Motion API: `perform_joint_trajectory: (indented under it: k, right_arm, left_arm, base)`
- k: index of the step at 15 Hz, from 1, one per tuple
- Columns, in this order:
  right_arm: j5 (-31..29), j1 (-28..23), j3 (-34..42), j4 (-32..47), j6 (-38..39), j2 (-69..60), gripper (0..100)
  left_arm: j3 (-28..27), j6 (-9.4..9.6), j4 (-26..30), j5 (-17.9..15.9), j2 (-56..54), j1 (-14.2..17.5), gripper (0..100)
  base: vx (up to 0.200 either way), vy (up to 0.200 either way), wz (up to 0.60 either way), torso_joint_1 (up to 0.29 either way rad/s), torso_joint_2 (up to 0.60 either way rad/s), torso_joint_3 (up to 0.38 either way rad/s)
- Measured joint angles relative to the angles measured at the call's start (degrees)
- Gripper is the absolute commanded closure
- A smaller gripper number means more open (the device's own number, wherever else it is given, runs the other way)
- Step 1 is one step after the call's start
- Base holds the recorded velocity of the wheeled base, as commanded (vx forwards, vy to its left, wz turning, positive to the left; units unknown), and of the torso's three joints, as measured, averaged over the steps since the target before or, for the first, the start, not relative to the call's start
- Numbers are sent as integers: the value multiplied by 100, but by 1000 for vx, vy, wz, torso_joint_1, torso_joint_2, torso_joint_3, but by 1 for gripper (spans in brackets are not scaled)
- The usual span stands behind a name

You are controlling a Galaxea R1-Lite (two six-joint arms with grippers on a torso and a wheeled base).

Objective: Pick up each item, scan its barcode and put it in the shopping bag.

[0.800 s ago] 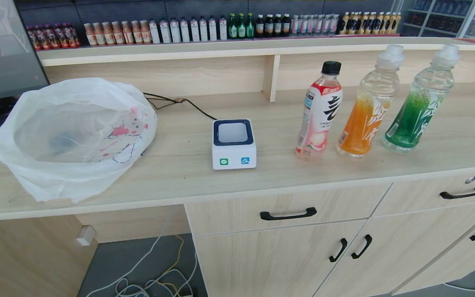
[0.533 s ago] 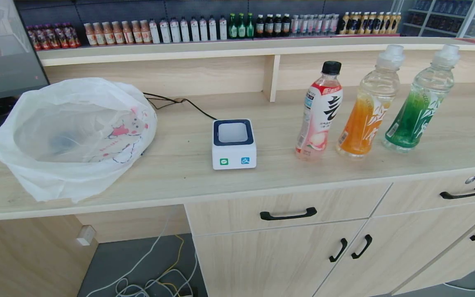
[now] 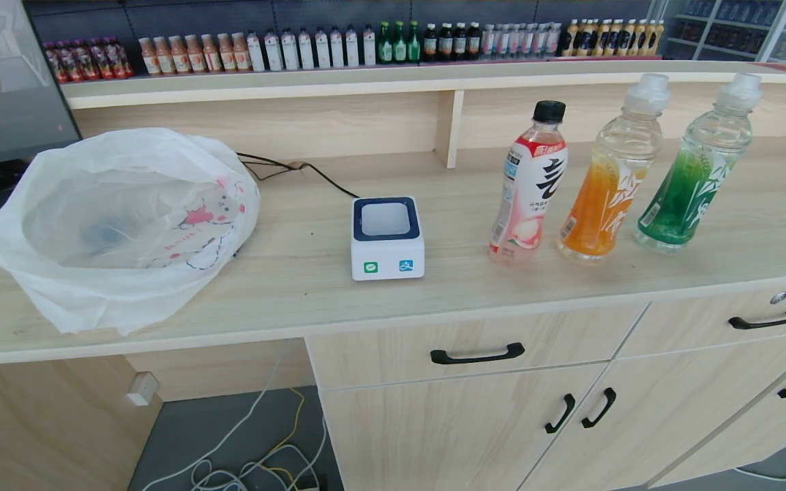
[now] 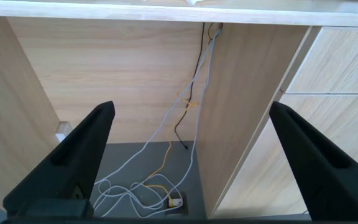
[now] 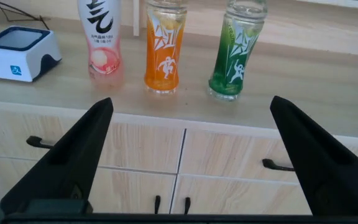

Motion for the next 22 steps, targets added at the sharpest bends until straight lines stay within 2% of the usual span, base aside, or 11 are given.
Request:
perform_joint_trajectory:
  k: [5, 10, 14, 16, 19, 22]
  right_arm:
    - [0, 154, -566, -840, -28, 1323, 0]
    - [-5, 551, -1925, -1576, -94, 2987, 0]
    - [-139, 747, -2297, -2822, -71, 4103, 0]
    - [-430, 1095, -2183, -2988, -63, 4404, 0]
    - [-1515, 1952, -1925, -3196, 71, 4589, 0]
    - [-1781, 2282, -1847, -3284, 460, 4730, 0]
  left_arm:
    - [0, -2, 0, 0, 0, 0, 0]
    - [0, 0, 0, 2, 0, 0, 0]
    - [0, 0, 0, 2, 0, 2, 0]
    - [0, -2, 0, 2, 0, 0, 0]
    - [0, 0, 0, 0, 0, 0, 0]
    - [0, -2, 0, 0, 0, -4, 0]
  base:
    - [0, 0, 0, 0, 0, 0]
    - [0, 0, 0, 0, 0, 0]
    - [0, 0, 0, 0, 0, 0]
    - [0, 0, 0, 0, 0, 0]
    - [0, 0, 0, 0, 0, 0]
    - [0, 0, 0, 0, 0, 0]
